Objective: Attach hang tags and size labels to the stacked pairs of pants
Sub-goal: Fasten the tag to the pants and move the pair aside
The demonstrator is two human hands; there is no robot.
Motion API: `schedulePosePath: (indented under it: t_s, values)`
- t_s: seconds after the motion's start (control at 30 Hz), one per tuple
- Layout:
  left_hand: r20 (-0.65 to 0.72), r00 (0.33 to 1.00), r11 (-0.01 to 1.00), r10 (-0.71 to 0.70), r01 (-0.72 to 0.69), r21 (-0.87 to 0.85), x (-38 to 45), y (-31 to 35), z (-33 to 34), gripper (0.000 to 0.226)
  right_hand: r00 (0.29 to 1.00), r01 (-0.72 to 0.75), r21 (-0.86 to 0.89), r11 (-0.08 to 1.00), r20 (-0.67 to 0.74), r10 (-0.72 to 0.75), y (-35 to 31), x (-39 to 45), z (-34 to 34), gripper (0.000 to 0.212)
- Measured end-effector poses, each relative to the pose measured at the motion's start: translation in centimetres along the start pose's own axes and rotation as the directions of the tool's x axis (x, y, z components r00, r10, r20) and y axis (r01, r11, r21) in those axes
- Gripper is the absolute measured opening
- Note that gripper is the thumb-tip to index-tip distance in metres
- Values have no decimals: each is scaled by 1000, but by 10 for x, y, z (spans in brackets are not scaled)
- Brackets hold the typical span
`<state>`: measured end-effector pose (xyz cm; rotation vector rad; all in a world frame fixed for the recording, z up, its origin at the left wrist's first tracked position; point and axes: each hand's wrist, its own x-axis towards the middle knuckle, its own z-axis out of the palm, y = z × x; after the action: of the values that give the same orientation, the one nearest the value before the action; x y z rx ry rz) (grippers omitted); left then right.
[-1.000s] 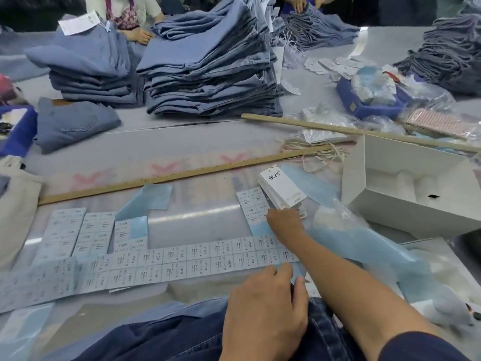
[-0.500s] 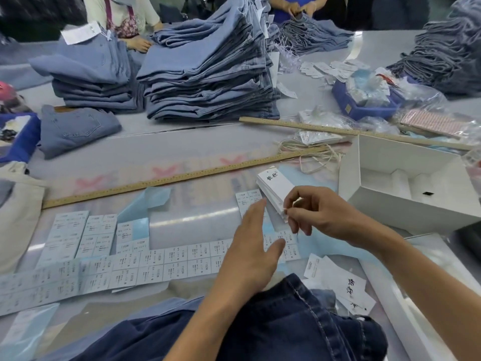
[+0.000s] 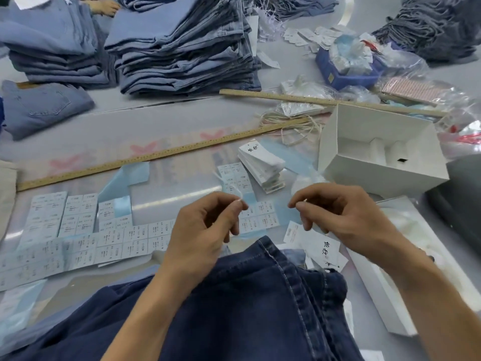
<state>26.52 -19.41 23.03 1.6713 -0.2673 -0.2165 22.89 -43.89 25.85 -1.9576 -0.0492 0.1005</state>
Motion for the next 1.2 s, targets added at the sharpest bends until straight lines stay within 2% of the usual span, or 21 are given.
schedulePosePath:
  t_s: [0.07, 0.13, 0.2, 0.27, 0.33, 0.4, 0.47, 0.53, 0.6, 0.67, 0.73, 0.8, 0.83, 0.9, 0.97, 1.03, 1.1, 1.13, 1.2]
  values:
    - [28, 999, 997, 34, -36, 70, -10, 12, 14, 19, 989, -9, 219, 976, -142, 42, 2, -23, 12, 20]
    - [107, 992, 957, 74, -100, 273, -15, 24, 30, 17, 970, -33, 268, 963, -226, 96, 5, -47, 27, 37]
    - [258, 964, 851, 59, -184, 492, -18, 38, 45, 17, 973, -46, 278, 959, -204, 106, 6, -69, 38, 49]
    - [365, 931, 729, 24, -266, 631, -20, 51, 57, 22, 978, -37, 339, 940, -180, 104, 7, -86, 40, 45]
    - [414, 909, 601, 48, -357, 715, -22, 61, 70, 28, 959, 0, 372, 928, -263, 105, 6, -99, 39, 27]
    - [442, 894, 553, 79, -408, 726, -25, 65, 80, 32, 929, 37, 381, 924, -355, 109, 11, -111, 36, 21]
    - [446, 892, 592, 78, -402, 699, -29, 64, 87, 32, 883, 60, 396, 916, -450, 137, 16, -123, 30, 20]
    - [466, 883, 614, 53, -397, 682, -33, 58, 89, 27, 813, 108, 485, 868, -546, 204, 19, -136, 21, 23]
    - [566, 824, 611, 25, -461, 644, -42, 47, 85, 29, 752, 158, 457, 875, -630, 193, 23, -150, 14, 24]
    - [699, 715, 601, -14, -553, 577, -55, 38, 80, 34, 741, 147, 311, 939, -664, 104, 29, -164, 12, 31]
    - [760, 649, 614, -27, -589, 525, -65, 32, 70, 34, 774, 121, 262, 957, -628, 74, 34, -174, 16, 32]
    - [768, 639, 618, 47, -622, 480, -70, 30, 62, 30, 836, 74, 310, 948, -537, 110, 37, -182, 28, 32]
    - [757, 644, 603, 109, -649, 464, -71, 30, 58, 33, 863, 42, 323, 946, -489, 128, 38, -187, 36, 31]
    - [688, 679, 557, 256, -685, 470, -72, 30, 52, 51, 888, -25, 302, 953, -430, 159, 41, -196, 50, 31]
    - [606, 722, 510, 335, -680, 527, -74, 38, 50, 65, 869, -98, 240, 966, -452, 200, 45, -202, 60, 29]
    - [637, 721, 374, 274, -690, 620, -77, 47, 58, 65, 833, -189, 171, 967, -495, 250, 49, -204, 62, 26]
    - [664, 731, 233, 156, -681, 694, -82, 50, 74, 55, 834, -302, 119, 946, -448, 323, 50, -202, 61, 18]
    - [653, 751, 189, 100, -659, 728, -84, 53, 81, 51, 851, -349, 112, 930, -377, 365, 49, -200, 60, 17]
    - [618, 785, 172, 54, -617, 768, -82, 58, 90, 58, 872, -381, 140, 914, -275, 406, 43, -199, 59, 17]
